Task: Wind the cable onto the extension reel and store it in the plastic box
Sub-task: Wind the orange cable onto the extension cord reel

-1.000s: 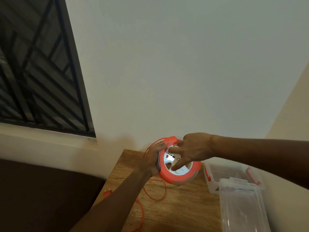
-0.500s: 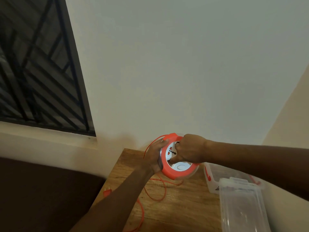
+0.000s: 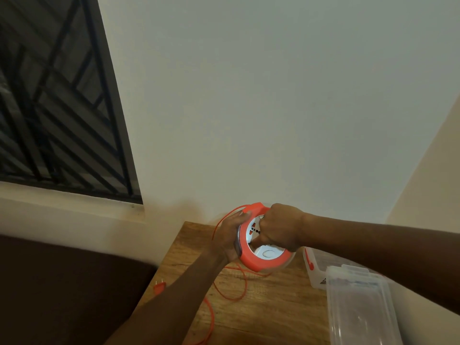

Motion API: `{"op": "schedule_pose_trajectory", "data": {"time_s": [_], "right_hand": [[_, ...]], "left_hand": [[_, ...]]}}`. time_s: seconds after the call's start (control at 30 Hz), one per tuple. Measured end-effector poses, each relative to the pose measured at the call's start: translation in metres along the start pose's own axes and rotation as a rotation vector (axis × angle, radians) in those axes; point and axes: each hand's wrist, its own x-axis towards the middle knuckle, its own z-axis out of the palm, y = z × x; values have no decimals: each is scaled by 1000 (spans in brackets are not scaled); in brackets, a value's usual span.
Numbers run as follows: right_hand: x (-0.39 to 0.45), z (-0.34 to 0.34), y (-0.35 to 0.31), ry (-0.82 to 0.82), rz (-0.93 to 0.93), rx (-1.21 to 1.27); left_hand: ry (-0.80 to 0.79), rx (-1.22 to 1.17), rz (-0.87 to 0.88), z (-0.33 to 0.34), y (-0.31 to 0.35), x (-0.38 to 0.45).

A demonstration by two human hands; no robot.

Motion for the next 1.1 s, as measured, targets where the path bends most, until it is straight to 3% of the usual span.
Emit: {"op": "schedule_pose_trajectory", "data": {"time_s": [0.1, 0.23, 0.3, 0.4, 0.47, 0.53, 0.6, 0.67, 0.83, 1.1], "right_hand": [[-2, -2, -2, 35, -18, 16], [0, 10, -3, 210, -39, 12], [2, 18, -8, 234, 122, 136], [7, 26, -23, 378, 626, 696], [15, 28, -33, 505, 822, 1140], [21, 29, -44, 560, 868, 1429], [21, 31, -56, 535, 799, 1534], [15, 34, -63, 453, 704, 1407], [-18, 33, -46, 361, 336, 410], [-14, 18, -29, 131, 352, 272]], "left_hand": [[13, -9, 0, 0, -3, 0], [28, -20, 8, 2, 4, -4], [33, -47, 51, 1, 6, -2], [43, -165, 134, 3, 10, -2], [69, -155, 191, 3, 10, -1], [91, -118, 186, 2, 8, -4], [92, -106, 175, -1, 7, -5], [115, -112, 147, 0, 9, -7], [144, -164, 85, -6, 16, -2], [79, -116, 62, 12, 8, -10]]}}
